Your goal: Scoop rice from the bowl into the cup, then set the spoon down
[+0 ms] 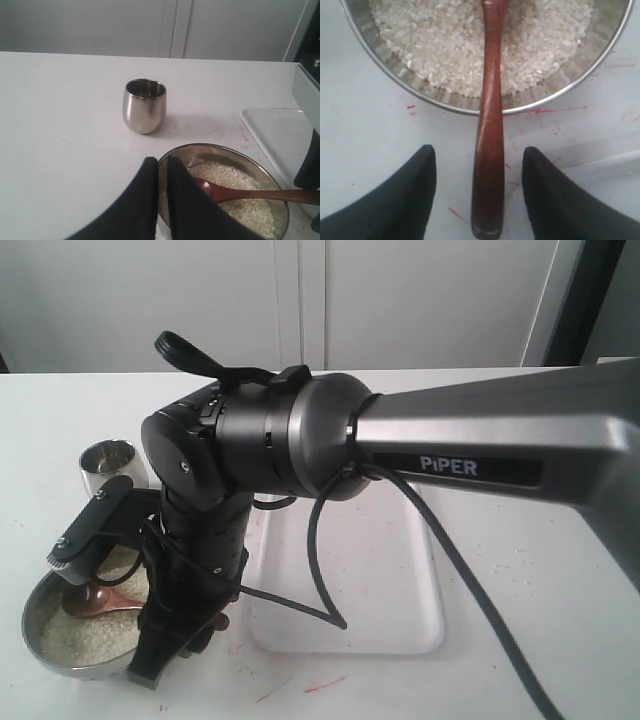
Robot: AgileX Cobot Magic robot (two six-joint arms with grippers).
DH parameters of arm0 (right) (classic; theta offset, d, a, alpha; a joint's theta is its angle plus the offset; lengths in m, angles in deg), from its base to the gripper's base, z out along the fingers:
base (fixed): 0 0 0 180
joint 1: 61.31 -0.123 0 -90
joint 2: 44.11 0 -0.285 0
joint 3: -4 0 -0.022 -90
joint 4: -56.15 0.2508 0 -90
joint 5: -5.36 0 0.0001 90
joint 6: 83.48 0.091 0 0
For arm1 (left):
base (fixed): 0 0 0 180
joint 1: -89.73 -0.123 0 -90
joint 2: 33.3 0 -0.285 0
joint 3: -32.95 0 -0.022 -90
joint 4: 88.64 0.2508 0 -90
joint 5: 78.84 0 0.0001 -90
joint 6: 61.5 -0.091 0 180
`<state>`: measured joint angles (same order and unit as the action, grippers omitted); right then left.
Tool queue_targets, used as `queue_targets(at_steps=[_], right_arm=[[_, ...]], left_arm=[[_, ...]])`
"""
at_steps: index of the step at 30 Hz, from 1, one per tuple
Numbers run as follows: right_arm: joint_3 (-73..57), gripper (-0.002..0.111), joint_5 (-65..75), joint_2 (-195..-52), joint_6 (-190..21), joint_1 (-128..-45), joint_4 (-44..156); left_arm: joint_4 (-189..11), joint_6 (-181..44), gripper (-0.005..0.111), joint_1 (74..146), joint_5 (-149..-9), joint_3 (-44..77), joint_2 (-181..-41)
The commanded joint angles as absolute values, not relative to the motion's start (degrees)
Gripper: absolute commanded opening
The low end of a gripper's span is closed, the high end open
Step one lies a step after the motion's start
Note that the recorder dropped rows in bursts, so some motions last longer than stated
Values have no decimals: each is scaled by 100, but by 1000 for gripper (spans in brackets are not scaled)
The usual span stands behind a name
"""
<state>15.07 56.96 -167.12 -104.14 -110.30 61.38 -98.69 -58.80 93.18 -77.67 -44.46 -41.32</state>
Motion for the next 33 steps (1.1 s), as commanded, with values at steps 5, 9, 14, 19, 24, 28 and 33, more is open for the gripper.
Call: queue_targets(at_steps=[5, 9, 14, 19, 24, 28, 33], right_arm=[[1528, 42, 5780, -16697, -10469, -10984, 6105], [1528, 32, 5789, -16697, -10469, -10984, 6105], [1528, 23, 5817, -16760, -10469, -10984, 6083], [1528, 16, 5806, -16760, -10469, -10984, 6056], [1528, 6, 5806, -16760, -10469, -10984, 6020], [1528, 2, 5846, -16760, -10469, -10984, 5972], [1528, 0, 6086, -16701, -10431, -10984, 5696]], left_arm=[[-9921, -5869, 14, 9331, -7748, -4427, -4108], [-9921, -5869, 14, 9331, -7748, -4427, -4108], [-9921, -5869, 14, 9331, -7748, -4427, -4108], [-9921, -5869, 14, 9331, -7748, -4427, -4108], [-9921, -5869, 14, 9331, -7748, -4427, -4108], [-9921, -5869, 14, 9331, -7748, -4427, -4108], [-9921, -5869, 14, 9331, -7748, -4427, -4108]])
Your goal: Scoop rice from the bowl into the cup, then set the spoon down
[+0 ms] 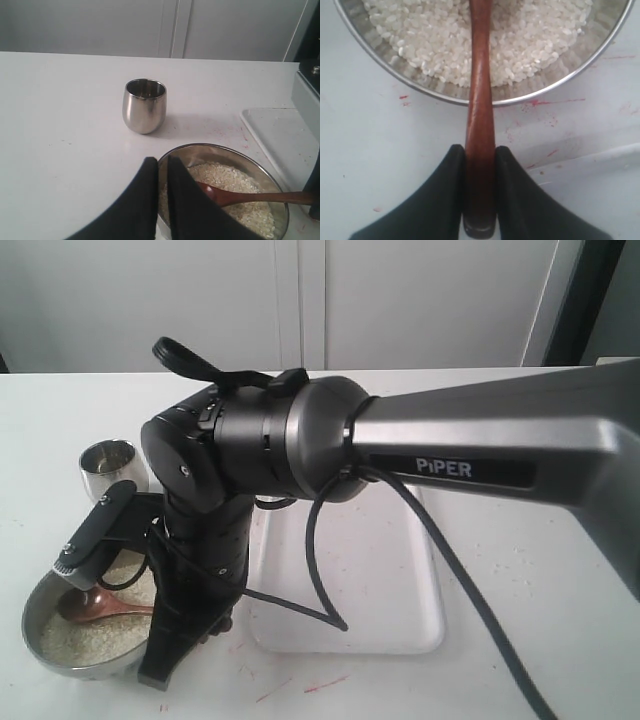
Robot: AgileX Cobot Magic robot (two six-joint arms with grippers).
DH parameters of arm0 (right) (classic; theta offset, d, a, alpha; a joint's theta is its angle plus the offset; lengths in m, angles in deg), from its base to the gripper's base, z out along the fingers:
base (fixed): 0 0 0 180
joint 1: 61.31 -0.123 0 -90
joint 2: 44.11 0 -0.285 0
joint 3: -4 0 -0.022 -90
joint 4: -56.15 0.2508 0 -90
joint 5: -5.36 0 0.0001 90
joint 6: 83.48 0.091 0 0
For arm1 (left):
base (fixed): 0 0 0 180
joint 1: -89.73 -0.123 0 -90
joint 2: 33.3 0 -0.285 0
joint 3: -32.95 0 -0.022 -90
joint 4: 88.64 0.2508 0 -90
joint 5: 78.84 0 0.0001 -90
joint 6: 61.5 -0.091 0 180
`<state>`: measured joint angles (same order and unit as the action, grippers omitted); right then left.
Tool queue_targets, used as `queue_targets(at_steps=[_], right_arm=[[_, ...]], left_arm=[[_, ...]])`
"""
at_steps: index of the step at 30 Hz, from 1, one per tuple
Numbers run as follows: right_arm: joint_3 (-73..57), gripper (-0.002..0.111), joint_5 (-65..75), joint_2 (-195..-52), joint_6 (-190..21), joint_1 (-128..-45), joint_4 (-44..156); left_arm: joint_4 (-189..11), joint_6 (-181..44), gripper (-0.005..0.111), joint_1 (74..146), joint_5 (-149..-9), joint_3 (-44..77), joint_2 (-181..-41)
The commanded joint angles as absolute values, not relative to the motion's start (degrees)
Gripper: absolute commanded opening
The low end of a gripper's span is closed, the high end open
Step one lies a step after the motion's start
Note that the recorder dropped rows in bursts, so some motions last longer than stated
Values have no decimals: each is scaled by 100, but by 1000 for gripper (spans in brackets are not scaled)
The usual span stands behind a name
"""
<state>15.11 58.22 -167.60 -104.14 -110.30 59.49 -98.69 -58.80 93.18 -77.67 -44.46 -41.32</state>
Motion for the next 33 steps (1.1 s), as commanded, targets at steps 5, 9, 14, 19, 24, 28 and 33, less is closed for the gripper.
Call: queue_targets(at_steps=[5, 9, 14, 19, 24, 28, 33], right_arm=[[1528, 0, 6176, -16592, -10421, -10984, 5615], [1528, 0, 6054, -16461, -10421, -10996, 5615], [1550, 0, 6021, -16313, -10421, -10996, 5516], [1550, 0, 6104, -16238, -10421, -11218, 4923], [1550, 0, 6246, -16205, -10378, -11651, 3939], [1550, 0, 6431, -16205, -10220, -11914, 3231], [1550, 0, 6623, -16205, -9813, -12045, 2503]], left_arm=[[-9921, -5869, 14, 9331, -7748, -4427, -4108], [-9921, -5869, 14, 9331, -7748, -4427, -4108], [-9921, -5869, 14, 9331, -7748, -4427, -4108], [-9921, -5869, 14, 9331, -7748, -4427, -4108], [-9921, -5869, 14, 9331, -7748, -4427, -4108], [-9921, -5869, 14, 9331, -7748, -4427, -4108], [-9921, -5869, 14, 9331, -7748, -4427, -4108]])
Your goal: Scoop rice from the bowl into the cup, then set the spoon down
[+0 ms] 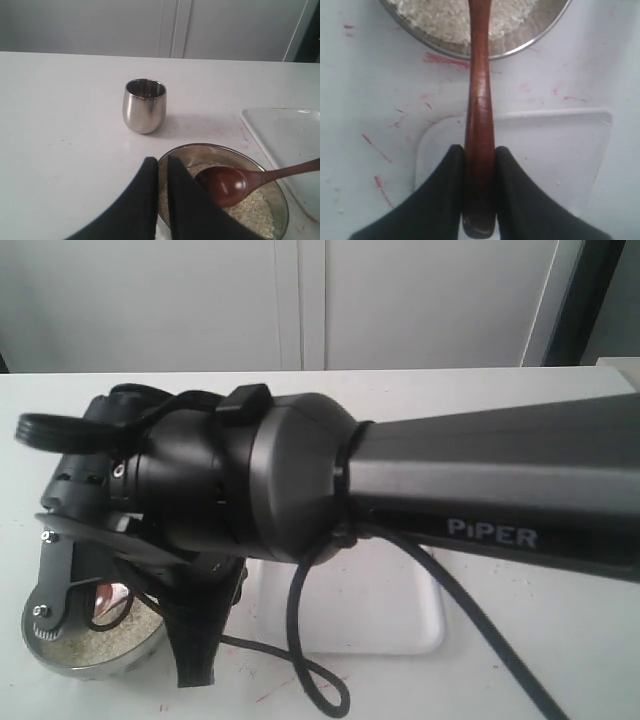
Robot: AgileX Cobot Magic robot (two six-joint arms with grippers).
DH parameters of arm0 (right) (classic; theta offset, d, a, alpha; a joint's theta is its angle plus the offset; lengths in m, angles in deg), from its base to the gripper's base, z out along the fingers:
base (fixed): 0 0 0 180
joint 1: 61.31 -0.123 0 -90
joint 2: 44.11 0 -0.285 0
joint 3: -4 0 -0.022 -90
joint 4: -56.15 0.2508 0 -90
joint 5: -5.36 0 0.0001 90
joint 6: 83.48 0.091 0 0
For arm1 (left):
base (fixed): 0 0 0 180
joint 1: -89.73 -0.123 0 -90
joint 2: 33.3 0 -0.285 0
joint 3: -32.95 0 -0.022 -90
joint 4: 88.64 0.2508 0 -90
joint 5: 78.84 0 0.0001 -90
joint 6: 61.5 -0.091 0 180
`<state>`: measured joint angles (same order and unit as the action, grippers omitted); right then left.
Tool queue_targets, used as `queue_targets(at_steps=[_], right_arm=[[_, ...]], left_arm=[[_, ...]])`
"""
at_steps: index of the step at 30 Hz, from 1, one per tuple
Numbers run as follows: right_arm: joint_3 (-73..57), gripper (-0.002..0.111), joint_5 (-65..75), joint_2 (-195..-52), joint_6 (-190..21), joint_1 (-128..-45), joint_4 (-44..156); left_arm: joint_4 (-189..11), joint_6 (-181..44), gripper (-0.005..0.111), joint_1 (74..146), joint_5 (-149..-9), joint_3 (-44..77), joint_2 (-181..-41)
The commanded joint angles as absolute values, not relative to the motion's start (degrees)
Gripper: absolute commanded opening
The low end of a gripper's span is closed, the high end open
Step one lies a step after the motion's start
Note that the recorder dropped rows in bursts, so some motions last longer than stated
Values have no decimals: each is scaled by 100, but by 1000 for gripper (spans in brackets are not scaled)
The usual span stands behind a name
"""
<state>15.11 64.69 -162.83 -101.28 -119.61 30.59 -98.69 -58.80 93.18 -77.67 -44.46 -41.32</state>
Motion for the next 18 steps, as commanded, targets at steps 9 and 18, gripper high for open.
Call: queue_targets(at_steps=[9, 18], right_arm=[[1550, 0, 6754, -16205, -9766, -12076, 2317], [1550, 0, 6843, -16251, -9777, -12076, 2318]], left_arm=[[-9921, -5869, 14, 9331, -7748, -4427, -4108], [-9921, -5869, 14, 9331, -7748, -4427, -4108]])
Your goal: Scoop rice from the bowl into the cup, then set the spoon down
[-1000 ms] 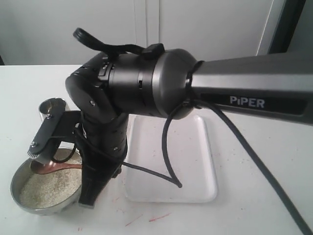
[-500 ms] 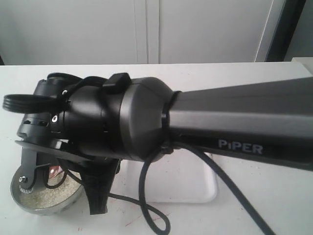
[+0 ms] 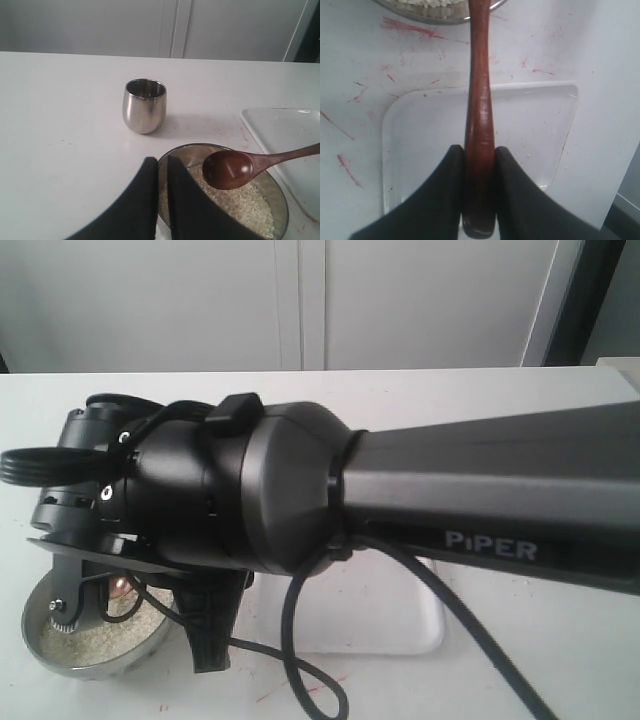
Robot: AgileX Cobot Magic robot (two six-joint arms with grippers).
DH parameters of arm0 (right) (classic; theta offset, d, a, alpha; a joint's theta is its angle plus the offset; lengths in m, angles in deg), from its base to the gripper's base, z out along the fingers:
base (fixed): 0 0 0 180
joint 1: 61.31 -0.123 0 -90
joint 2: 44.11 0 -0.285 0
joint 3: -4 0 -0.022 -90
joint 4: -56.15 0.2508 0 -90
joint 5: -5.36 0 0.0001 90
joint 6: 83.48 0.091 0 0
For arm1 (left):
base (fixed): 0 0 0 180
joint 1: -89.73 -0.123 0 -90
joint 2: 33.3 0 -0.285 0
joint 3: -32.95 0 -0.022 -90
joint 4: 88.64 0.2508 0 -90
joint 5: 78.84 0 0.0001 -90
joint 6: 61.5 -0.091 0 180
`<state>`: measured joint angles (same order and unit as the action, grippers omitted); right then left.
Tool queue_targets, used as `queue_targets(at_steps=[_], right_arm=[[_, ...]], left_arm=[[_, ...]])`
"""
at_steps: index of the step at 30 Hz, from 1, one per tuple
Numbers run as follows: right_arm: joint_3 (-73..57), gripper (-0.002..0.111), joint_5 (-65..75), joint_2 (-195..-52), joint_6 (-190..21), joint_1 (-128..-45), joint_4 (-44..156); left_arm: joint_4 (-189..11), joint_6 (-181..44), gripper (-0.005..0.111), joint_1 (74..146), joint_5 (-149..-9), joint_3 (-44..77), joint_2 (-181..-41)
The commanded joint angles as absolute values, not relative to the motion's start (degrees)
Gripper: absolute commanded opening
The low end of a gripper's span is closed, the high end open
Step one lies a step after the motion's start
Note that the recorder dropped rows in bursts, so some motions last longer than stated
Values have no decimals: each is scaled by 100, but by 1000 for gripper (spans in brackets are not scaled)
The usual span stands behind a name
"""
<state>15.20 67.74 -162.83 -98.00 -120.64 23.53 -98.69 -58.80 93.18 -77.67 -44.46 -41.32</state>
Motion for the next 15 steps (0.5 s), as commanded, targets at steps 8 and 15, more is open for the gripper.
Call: queue_targets(at_steps=[8, 15], right_arm=[[1550, 0, 6866, -16405, -9840, -12076, 2400], [1550, 0, 6905, -16621, -9840, -12076, 2481]], left_arm=[[-9921, -5869, 14, 9331, -7748, -4427, -4108], [-9921, -5869, 14, 9331, -7748, -4427, -4108]])
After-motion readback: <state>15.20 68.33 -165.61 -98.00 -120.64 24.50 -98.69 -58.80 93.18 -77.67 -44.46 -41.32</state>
